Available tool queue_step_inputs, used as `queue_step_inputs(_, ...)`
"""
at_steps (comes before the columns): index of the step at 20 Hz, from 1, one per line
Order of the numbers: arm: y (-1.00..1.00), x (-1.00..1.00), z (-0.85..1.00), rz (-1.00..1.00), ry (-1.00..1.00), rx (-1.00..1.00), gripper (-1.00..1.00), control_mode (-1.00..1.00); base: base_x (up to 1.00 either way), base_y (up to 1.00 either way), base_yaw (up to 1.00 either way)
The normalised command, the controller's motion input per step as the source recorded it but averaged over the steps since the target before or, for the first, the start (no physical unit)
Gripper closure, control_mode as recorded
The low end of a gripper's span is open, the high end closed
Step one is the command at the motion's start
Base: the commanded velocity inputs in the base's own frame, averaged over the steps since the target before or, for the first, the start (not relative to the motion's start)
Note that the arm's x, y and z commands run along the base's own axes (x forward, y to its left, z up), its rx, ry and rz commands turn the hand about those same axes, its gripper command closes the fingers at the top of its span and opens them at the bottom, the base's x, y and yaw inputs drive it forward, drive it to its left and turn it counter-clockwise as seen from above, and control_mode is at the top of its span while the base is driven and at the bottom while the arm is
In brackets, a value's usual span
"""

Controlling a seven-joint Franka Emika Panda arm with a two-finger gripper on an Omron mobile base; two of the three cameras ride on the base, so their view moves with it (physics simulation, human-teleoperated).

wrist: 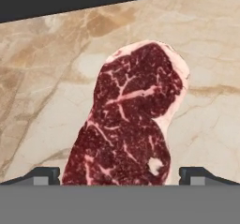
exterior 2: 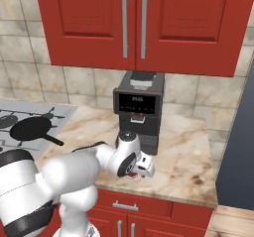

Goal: Place both pans onto different burners. Then place the garlic and the steak on different pans.

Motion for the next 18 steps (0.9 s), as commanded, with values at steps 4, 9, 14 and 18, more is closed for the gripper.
queue_step_inputs(4,0.00,0.24,-0.10,0.00,0.00,0.00,-1.00,-1.00,0.00,0.00,0.00)
queue_step_inputs(9,0.00,0.16,-0.22,0.00,0.00,0.00,-1.00,-1.00,0.00,0.00,0.00)
queue_step_inputs(14,0.00,0.04,-0.39,0.00,0.00,0.00,-1.00,-1.00,0.00,0.00,0.00)
queue_step_inputs(18,0.00,0.00,-0.66,0.00,0.00,0.00,1.00,-1.00,0.00,0.00,0.00)
